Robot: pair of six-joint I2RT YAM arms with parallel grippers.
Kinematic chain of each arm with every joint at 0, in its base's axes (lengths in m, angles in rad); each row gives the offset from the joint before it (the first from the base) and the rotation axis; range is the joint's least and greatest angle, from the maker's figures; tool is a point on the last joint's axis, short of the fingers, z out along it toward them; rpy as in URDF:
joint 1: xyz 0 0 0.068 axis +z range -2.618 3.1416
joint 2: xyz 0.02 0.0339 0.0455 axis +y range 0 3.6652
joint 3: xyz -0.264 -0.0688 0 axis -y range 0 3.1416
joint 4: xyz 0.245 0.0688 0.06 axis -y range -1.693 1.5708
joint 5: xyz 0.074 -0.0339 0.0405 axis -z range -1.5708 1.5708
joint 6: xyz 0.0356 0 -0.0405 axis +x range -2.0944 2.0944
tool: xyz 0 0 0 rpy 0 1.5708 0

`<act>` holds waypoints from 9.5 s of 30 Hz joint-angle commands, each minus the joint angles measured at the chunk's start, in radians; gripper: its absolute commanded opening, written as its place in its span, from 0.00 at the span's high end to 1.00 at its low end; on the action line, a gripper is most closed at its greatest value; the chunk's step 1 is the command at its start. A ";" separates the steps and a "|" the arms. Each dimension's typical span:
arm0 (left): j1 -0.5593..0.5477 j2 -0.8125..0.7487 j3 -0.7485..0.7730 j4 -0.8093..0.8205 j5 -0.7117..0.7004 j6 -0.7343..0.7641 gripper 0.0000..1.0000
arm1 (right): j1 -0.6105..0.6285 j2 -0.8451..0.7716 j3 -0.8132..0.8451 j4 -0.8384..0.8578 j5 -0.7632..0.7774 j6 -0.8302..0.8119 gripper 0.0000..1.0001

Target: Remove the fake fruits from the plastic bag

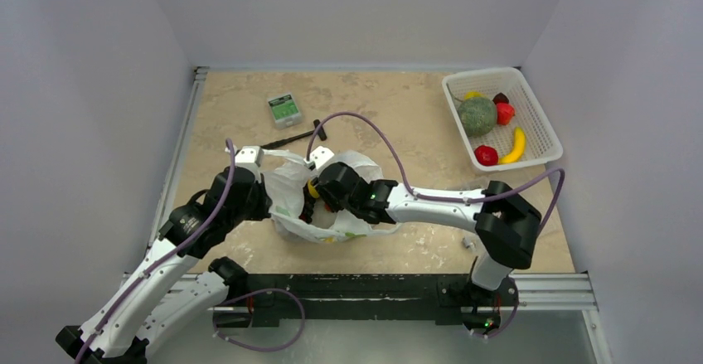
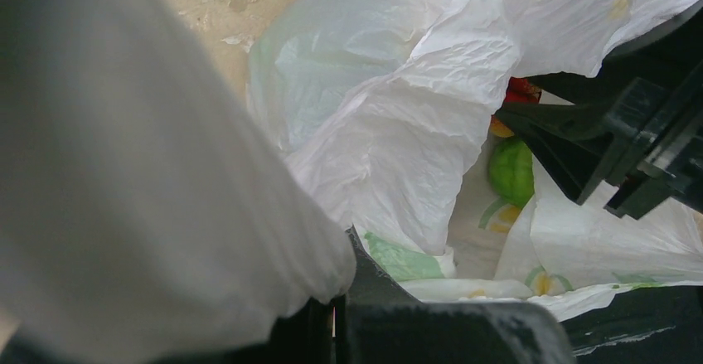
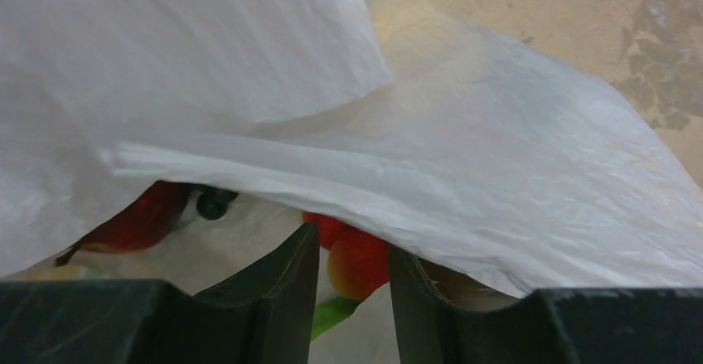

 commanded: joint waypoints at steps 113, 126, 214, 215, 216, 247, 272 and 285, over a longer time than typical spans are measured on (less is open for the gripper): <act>-0.073 0.000 0.013 -0.005 -0.070 -0.019 1.00 | -0.698 -0.597 -0.042 0.258 0.626 0.101 1.00; -0.075 -0.009 0.012 -0.006 -0.072 -0.019 1.00 | -1.066 -0.379 -0.064 0.278 0.540 0.170 1.00; -0.104 0.246 0.079 -0.030 -0.024 0.153 1.00 | 0.023 -0.014 -0.157 0.155 0.200 0.175 0.57; -0.103 0.250 0.081 -0.029 -0.022 0.154 1.00 | 0.024 -0.022 -0.168 0.152 0.222 0.181 0.55; -0.103 0.256 0.083 -0.031 -0.023 0.154 1.00 | 0.023 -0.030 -0.183 0.163 0.230 0.179 0.53; -0.103 0.083 0.077 -0.037 -0.127 0.127 1.00 | 0.000 0.405 -0.056 0.881 0.147 -0.310 0.06; -0.103 0.088 0.079 -0.045 -0.150 0.120 1.00 | -0.001 0.152 -0.177 0.733 0.032 -0.199 0.96; -0.103 0.089 0.079 -0.041 -0.144 0.126 1.00 | 0.001 0.054 -0.199 0.624 -0.182 -0.034 0.88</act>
